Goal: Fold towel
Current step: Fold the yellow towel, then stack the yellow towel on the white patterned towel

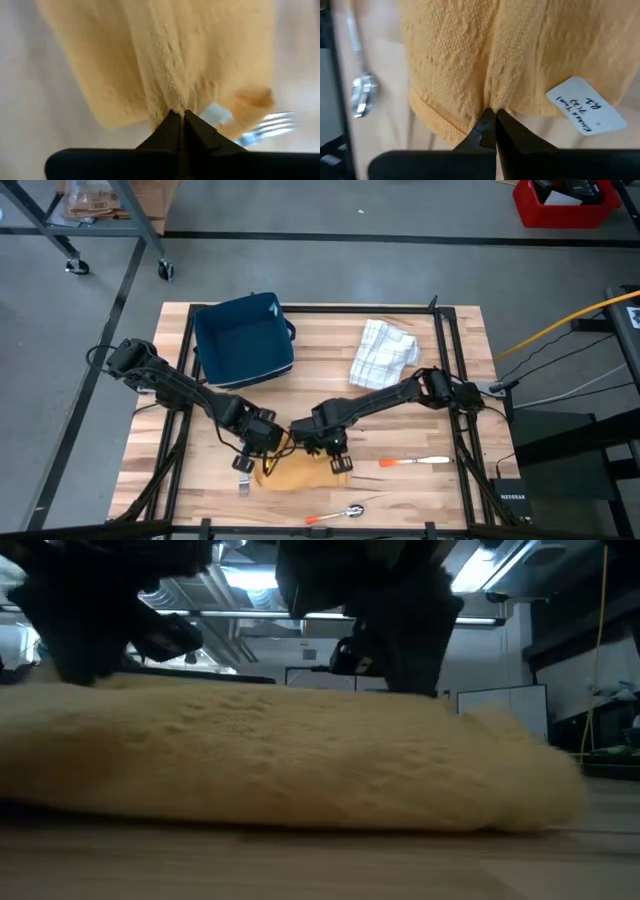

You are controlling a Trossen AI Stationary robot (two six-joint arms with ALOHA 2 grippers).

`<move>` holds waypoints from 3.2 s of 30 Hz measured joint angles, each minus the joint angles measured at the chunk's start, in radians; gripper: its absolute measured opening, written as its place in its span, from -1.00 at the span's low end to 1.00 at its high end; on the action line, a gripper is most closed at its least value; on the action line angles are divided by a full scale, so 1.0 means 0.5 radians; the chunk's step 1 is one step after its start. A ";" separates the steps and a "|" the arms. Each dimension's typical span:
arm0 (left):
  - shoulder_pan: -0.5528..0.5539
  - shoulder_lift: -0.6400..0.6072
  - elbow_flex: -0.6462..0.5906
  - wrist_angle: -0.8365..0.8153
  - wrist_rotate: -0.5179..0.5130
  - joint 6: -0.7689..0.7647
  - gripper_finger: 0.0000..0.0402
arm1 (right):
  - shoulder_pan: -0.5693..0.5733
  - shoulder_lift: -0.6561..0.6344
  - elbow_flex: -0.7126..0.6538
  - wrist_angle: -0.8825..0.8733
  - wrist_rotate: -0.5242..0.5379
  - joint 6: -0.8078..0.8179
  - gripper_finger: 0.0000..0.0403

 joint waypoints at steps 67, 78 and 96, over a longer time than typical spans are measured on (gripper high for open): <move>0.056 0.003 0.009 0.388 -0.320 0.056 -0.32 | 0.608 -0.005 0.464 -0.695 0.843 1.087 -0.01; -0.044 0.310 -0.128 0.697 -0.153 -0.175 -0.32 | 0.799 -0.005 0.464 -0.696 0.860 1.481 -0.01; 0.022 0.572 -0.126 1.794 -0.196 -0.929 -0.32 | 0.830 -0.005 0.463 -0.691 1.226 1.716 -0.01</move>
